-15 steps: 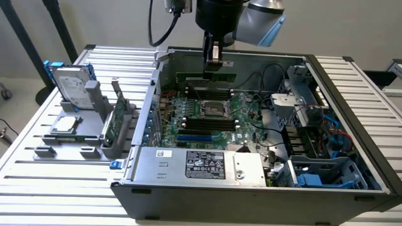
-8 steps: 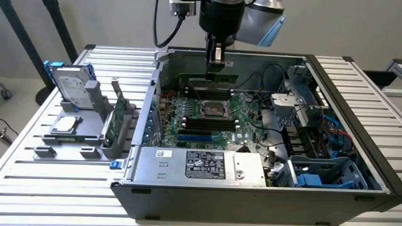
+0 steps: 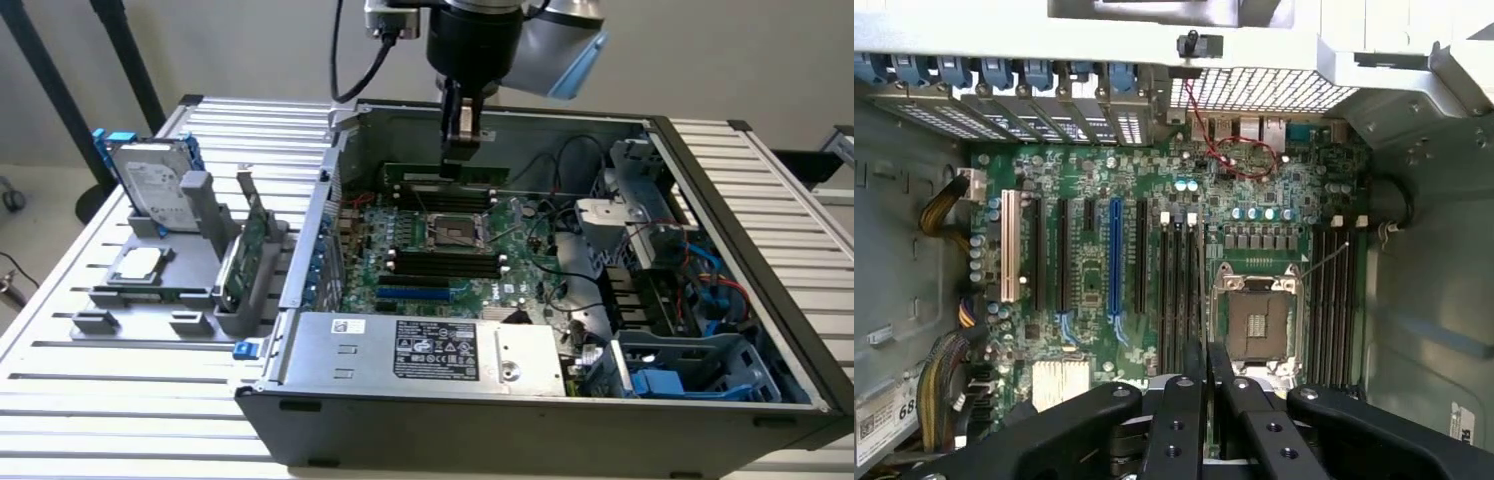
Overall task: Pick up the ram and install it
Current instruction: 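Pick up the ram and move it above insertion slot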
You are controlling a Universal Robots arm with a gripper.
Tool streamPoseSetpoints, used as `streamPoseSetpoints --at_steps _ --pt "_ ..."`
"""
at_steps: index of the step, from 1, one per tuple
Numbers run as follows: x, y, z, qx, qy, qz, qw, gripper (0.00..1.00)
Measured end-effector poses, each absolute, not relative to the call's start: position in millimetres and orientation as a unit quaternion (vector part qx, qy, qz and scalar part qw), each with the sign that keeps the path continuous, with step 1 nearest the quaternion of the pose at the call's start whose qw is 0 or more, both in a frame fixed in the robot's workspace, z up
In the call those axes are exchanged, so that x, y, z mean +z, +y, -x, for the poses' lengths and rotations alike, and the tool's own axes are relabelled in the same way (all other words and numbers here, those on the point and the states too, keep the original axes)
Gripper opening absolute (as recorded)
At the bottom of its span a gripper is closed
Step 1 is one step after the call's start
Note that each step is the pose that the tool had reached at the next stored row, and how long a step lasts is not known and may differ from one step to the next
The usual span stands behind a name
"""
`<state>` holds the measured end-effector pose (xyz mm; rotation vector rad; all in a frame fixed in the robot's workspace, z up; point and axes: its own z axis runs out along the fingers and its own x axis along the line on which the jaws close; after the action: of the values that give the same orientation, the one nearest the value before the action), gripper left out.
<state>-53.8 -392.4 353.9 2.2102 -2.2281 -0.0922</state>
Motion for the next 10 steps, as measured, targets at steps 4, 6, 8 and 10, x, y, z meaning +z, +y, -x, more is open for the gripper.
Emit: streamPoseSetpoints --at_steps 4,6,8,10 --pt "349 -392 52 -0.027 -0.715 -0.699 0.003 0.13" --pt "346 -391 51 -0.027 -0.719 -0.695 0.003 0.13" --pt "342 -391 50 -0.027 -0.721 -0.692 0.003 0.13" --pt "339 -390 50 -0.026 -0.724 -0.689 0.003 0.13"
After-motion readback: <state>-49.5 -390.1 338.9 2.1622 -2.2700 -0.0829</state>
